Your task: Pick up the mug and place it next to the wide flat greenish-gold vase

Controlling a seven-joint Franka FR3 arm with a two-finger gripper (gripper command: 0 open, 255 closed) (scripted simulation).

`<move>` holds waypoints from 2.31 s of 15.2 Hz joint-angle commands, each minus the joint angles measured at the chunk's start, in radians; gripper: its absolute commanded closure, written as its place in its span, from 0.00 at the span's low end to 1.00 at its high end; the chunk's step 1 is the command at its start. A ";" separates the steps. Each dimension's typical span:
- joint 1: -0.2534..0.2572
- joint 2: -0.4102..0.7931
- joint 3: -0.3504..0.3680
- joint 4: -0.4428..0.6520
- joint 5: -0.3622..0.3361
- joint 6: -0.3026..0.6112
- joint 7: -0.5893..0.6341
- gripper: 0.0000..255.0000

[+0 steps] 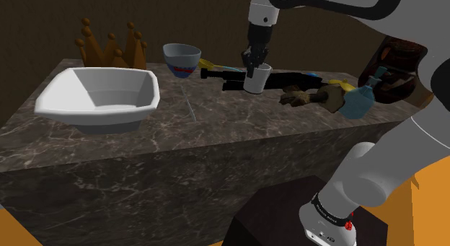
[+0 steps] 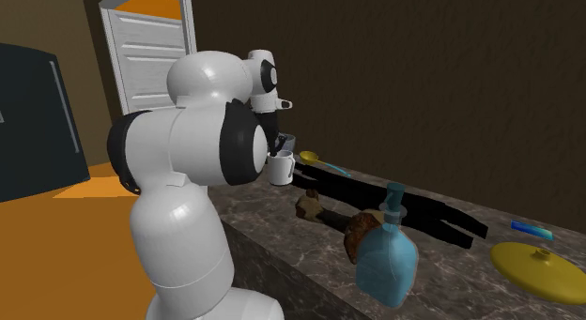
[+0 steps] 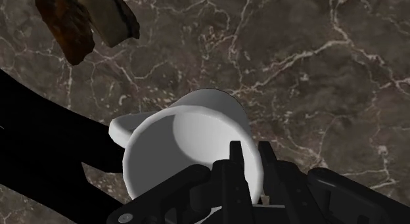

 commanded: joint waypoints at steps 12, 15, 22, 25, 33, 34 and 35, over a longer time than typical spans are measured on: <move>0.000 0.072 0.004 0.261 -0.007 -0.189 -0.006 1.00; 0.000 0.097 0.006 0.333 -0.010 -0.236 -0.007 1.00; 0.002 0.173 0.011 0.530 -0.019 -0.358 -0.009 1.00; -0.020 0.131 -0.015 0.492 -0.020 -0.359 -0.058 1.00; -0.094 -0.021 -0.133 0.325 -0.049 -0.329 -0.258 1.00; -0.102 -0.034 -0.149 0.311 -0.055 -0.326 -0.283 1.00; -0.110 -0.047 -0.165 0.299 -0.062 -0.324 -0.308 1.00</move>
